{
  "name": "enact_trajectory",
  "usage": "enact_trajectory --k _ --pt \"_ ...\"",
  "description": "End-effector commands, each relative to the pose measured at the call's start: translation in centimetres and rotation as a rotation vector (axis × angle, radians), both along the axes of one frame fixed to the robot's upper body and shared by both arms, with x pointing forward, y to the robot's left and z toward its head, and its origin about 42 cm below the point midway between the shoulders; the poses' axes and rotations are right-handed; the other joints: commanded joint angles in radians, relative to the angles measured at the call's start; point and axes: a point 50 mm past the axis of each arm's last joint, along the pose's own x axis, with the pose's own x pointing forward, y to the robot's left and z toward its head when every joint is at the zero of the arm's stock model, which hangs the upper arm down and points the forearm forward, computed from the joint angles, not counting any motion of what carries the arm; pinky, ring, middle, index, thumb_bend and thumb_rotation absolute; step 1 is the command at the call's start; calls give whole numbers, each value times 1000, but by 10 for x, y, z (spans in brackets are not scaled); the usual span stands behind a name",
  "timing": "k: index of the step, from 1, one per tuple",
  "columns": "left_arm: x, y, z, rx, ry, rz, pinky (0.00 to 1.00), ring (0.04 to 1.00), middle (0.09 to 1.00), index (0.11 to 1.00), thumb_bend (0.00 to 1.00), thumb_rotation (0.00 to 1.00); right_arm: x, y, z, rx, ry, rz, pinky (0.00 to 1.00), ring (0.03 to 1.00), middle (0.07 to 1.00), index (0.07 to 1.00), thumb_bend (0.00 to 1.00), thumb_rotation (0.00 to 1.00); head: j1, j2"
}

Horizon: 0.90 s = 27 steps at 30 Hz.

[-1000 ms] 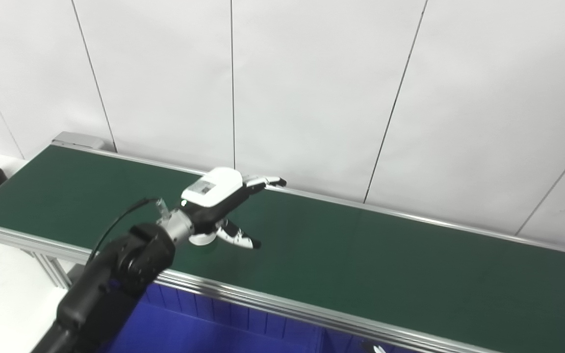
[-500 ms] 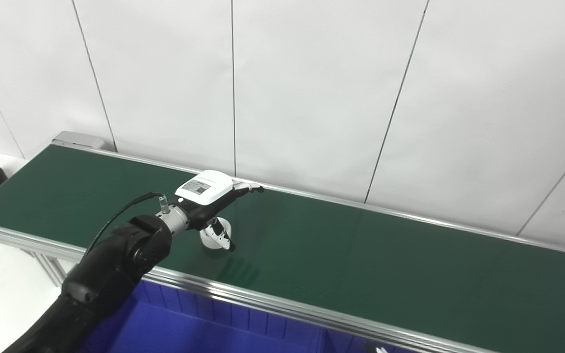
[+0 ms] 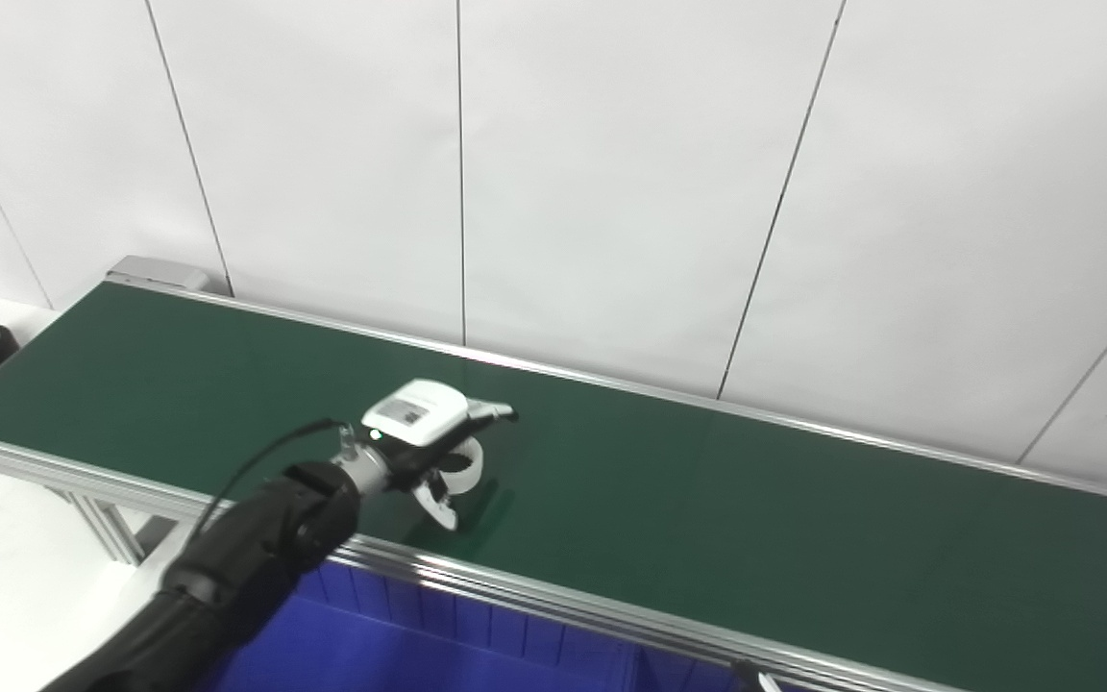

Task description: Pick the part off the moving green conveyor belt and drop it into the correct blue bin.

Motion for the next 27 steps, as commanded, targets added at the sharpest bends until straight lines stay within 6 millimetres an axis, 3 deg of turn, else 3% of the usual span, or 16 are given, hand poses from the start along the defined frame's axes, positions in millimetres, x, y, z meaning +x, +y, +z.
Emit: enact_trajectory --k 1,10,13,15,18,22,27 --pt "23 -8 24 -13 -99 -16 793 860 875 885 916 53 5 -3 14 7 -58 -4 851 947 985 968 364 958 -2 1" --pt "30 -38 -8 41 -60 7 724 829 872 872 919 4 2 -3 16 4 -58 -18 898 955 973 958 380 966 -10 1" --pt "32 -45 -17 37 -51 22 622 736 831 827 914 0 2 -3 16 2 -61 -18 899 954 971 956 375 966 -12 3" --pt "33 -50 -22 44 -42 31 606 713 812 809 911 0 2 -3 17 2 -63 -19 898 954 970 956 373 967 -13 8" --pt "34 -57 -29 43 -27 29 542 651 774 759 841 0 2 -2 18 4 -62 -20 898 954 969 954 382 961 -14 10" --pt "36 -62 -26 31 4 10 499 611 735 738 807 0 1 -3 18 5 -59 -21 899 957 971 956 382 965 -14 12" --pt "37 -64 -16 46 39 -18 512 626 753 741 810 0 0 -3 17 5 -63 -21 889 949 967 951 378 966 -13 11"
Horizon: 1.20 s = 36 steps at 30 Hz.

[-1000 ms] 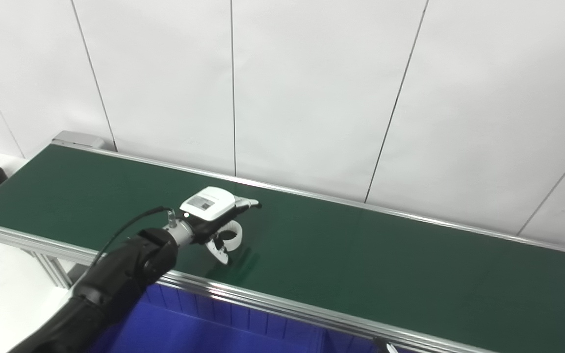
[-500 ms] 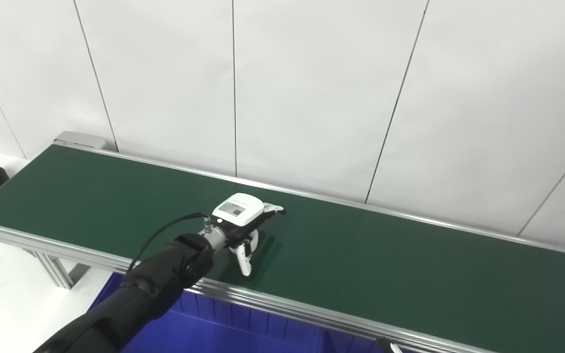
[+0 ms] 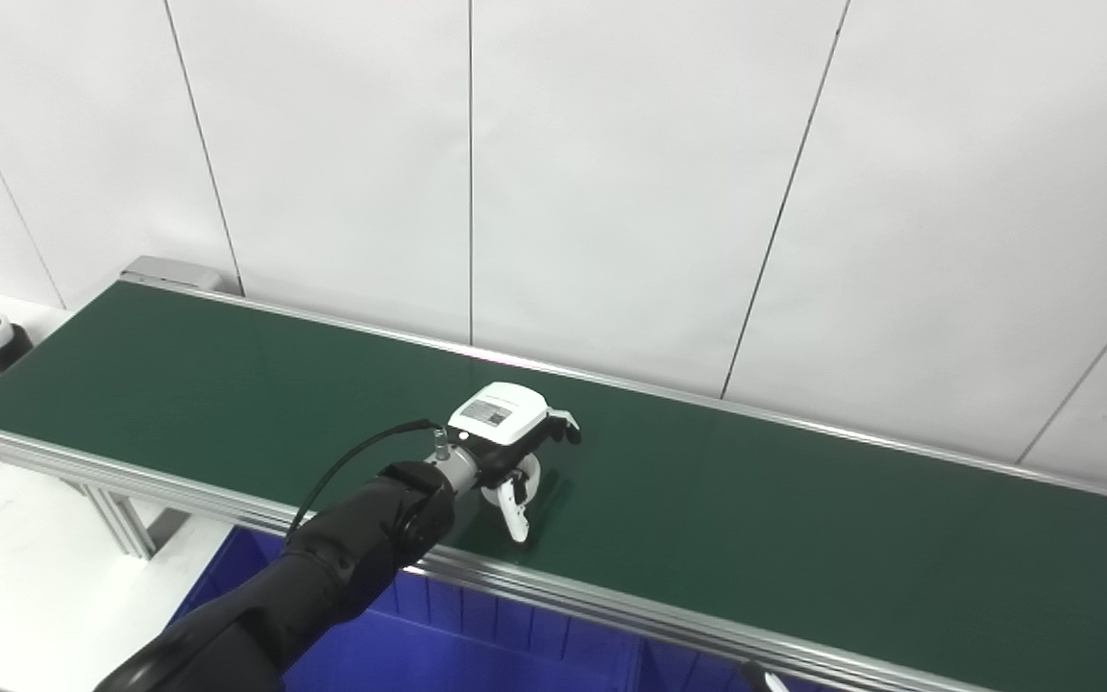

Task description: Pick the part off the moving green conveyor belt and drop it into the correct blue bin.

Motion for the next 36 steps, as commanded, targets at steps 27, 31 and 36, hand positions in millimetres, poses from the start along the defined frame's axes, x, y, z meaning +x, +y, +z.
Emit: enact_trajectory --k 27,31,36 --pt "-3 -1 31 99 104 -62 370 501 619 614 601 0 2 0 13 17 -37 -1 862 938 963 944 398 982 -5 11" --pt "-4 3 29 66 46 -81 313 458 542 537 486 0 3 -1 13 12 -39 1 877 943 963 944 401 983 -4 11" --pt "-2 7 26 24 -18 -102 263 431 509 472 502 0 3 -2 14 9 -38 0 891 946 962 943 415 992 -5 11"
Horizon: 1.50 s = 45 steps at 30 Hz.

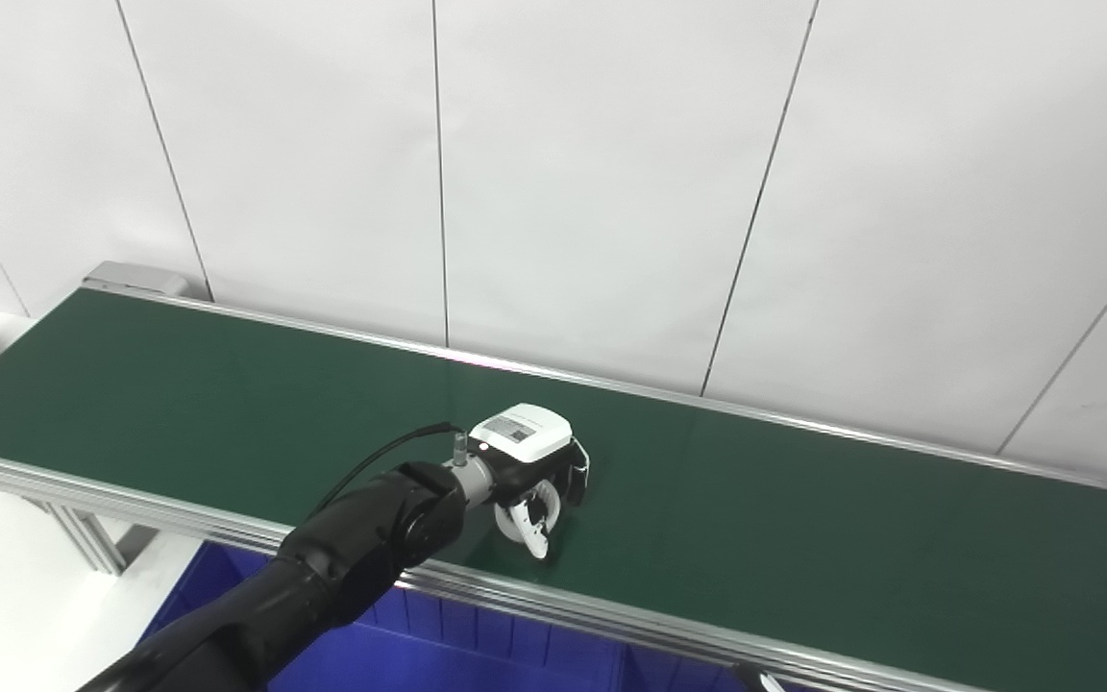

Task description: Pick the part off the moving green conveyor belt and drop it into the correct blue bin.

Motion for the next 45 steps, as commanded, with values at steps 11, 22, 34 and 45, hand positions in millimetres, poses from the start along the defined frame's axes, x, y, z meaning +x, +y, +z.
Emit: enact_trajectory --k 11,22,34,45 --pt "12 23 11 -76 -128 -21 162 430 496 352 506 0 4 -4 13 11 -42 -6 910 961 965 945 424 992 -2 0" --pt "10 21 29 -137 -166 -69 171 432 494 337 505 0 5 -4 14 15 -44 -6 911 963 967 946 436 992 -9 17" --pt "-16 18 91 -234 -213 -137 163 433 495 317 503 0 15 5 9 53 -50 26 879 950 978 955 383 948 -2 29" --pt "-38 29 130 -280 -203 -144 168 430 496 324 502 0 28 20 31 44 -92 27 902 950 975 953 427 991 -107 298"
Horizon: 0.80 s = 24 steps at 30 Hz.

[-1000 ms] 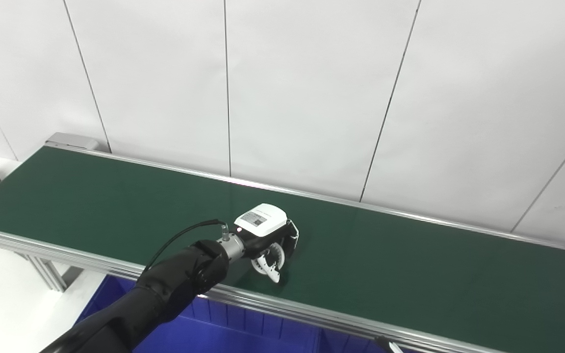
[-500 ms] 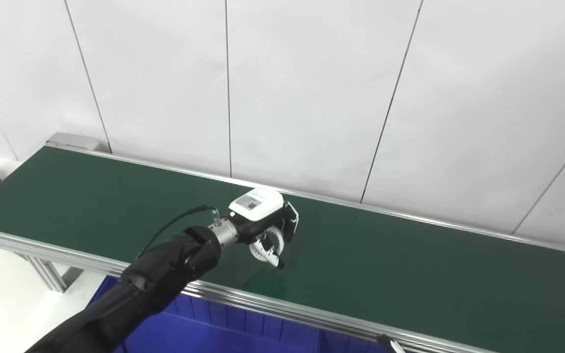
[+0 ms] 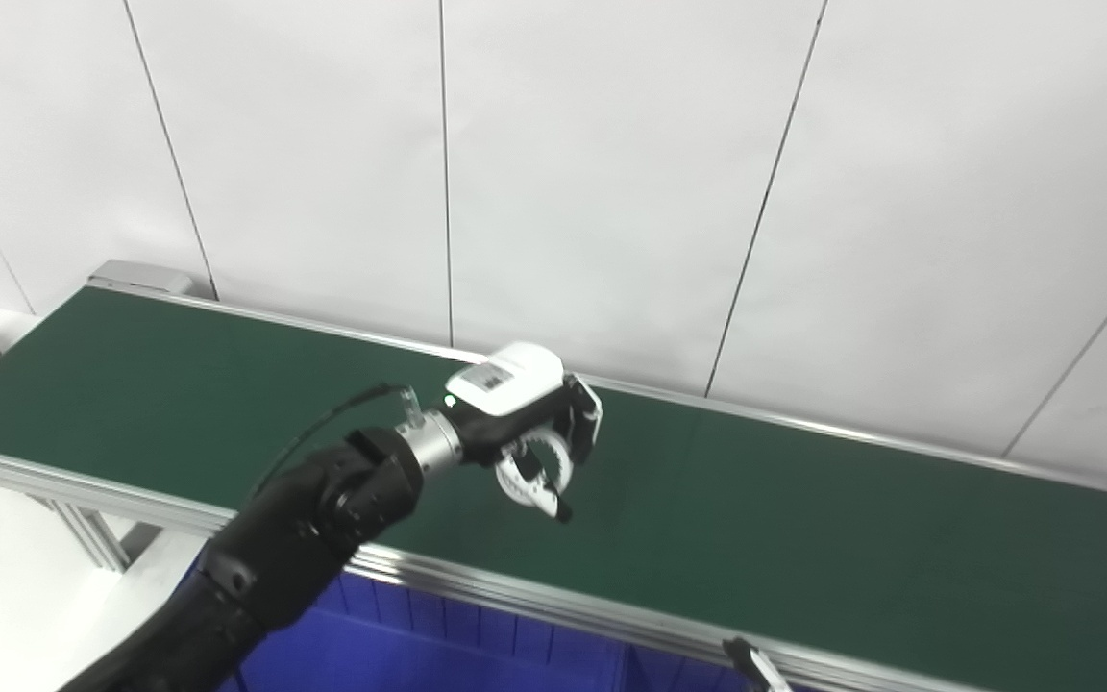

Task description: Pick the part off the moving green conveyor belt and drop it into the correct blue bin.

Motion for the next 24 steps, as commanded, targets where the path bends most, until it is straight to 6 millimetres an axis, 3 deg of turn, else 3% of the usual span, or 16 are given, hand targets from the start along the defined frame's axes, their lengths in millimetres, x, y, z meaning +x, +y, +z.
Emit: enact_trajectory --k 1,6,10,15,19,20,21,24 --pt "4 11 30 -21 -35 6 176 431 495 325 502 0 17 11 33 19 -76 5 905 949 978 957 427 997 -11 27" --pt "-3 12 23 -43 8 -7 164 432 495 313 502 0 30 18 56 17 -69 1 899 948 975 959 401 1000 -98 88" --pt "-16 12 -1 -87 78 -38 164 432 495 305 501 0 33 20 57 16 -51 -6 896 951 975 956 392 1000 -147 80" --pt "-33 15 -32 -99 128 -31 171 432 495 308 499 0 31 22 56 13 -40 -21 892 949 977 956 411 1000 -145 89" --pt "-39 15 -45 -134 182 -34 171 433 495 310 499 0 31 22 61 11 -49 -28 891 951 979 958 410 1000 -139 97" --pt "-40 15 -48 -141 198 -36 291 450 505 322 478 0 31 21 63 12 -54 -28 895 954 978 957 393 1000 -138 99" --pt "-41 15 -51 -144 209 -35 341 458 509 326 470 0 31 21 64 14 -56 -29 897 955 977 957 383 1000 -137 101" --pt "-44 16 -61 -149 226 -27 371 461 511 324 465 0 32 20 66 16 -61 -26 901 959 977 957 370 1000 -137 107"
